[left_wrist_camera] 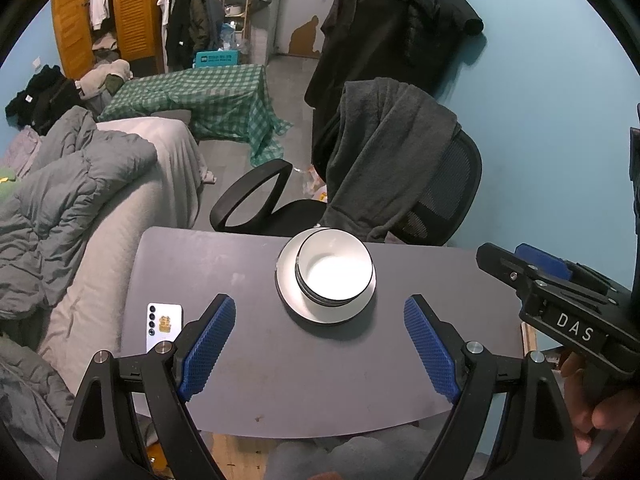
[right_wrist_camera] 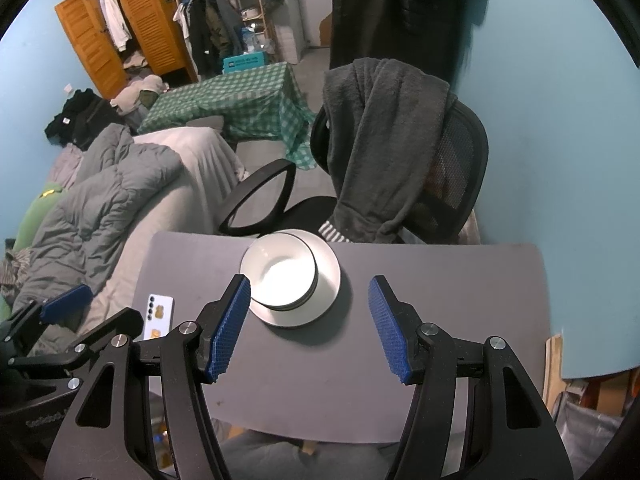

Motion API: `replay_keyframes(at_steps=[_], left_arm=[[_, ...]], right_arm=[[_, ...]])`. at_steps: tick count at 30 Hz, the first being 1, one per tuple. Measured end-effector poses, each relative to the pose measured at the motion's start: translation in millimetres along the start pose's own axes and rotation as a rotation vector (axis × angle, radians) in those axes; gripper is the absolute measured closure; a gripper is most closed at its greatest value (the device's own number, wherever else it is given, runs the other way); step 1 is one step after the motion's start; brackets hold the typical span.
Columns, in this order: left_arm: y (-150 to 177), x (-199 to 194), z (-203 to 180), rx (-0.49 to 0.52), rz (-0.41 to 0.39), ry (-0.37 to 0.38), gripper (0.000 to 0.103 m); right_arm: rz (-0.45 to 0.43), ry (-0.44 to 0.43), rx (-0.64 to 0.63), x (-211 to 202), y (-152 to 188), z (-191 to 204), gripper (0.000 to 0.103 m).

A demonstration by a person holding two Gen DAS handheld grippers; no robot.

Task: Organize plates and bowls

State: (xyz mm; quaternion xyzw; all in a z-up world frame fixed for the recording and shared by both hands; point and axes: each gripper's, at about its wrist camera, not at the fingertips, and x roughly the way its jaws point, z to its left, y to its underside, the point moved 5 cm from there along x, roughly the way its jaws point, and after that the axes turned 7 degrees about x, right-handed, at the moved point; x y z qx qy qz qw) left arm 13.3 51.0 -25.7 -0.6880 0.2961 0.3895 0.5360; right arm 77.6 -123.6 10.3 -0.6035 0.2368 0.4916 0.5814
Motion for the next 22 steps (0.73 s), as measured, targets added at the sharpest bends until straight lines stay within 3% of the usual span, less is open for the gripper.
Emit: replay_keyframes(at_steps=[22], left_arm=[[-4.4,2.7,-1.6,0.043,-0.006,-0.002,0.016]], right_arm=[[0.003,-0.001,0.0,-2.1,5.2,6.9,0.043]])
